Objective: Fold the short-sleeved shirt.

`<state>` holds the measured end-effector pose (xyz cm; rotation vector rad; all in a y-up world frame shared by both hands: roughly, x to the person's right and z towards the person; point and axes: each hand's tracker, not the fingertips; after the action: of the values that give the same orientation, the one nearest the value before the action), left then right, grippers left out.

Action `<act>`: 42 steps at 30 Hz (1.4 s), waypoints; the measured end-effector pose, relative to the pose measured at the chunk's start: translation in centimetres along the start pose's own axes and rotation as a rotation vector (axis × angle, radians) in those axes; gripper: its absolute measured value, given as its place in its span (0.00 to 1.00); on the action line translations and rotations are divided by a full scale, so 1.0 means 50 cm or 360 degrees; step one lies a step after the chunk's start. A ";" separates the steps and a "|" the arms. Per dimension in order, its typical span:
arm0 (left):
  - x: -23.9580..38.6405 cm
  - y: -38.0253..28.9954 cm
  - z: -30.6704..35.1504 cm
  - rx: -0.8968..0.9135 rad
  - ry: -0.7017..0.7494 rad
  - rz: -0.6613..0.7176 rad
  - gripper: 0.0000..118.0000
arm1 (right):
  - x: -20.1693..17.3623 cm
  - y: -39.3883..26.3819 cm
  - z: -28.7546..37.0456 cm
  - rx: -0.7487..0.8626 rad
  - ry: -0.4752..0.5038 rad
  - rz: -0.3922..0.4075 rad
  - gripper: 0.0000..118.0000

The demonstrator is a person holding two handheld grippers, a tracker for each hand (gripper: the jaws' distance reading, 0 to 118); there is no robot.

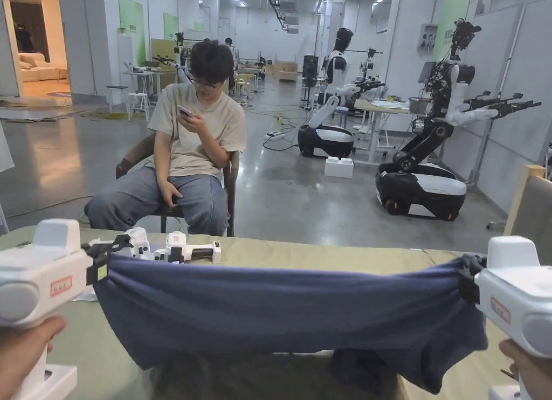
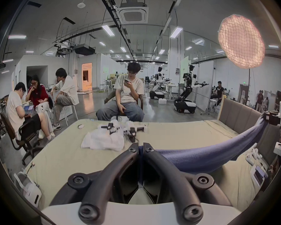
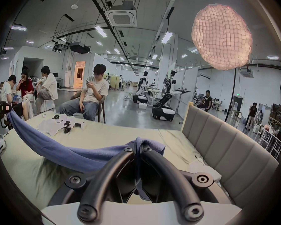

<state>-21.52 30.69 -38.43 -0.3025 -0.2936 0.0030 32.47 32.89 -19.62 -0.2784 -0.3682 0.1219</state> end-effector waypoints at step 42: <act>0.004 -0.548 0.235 -0.0811 0.0037 -0.0104 0.46 | -0.099 -0.531 0.247 -0.0923 0.0022 0.0079 0.62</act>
<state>-25.78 7.99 -19.58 -0.7977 -0.2786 -0.1416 25.07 9.73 -2.55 -0.8611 -0.3778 0.0591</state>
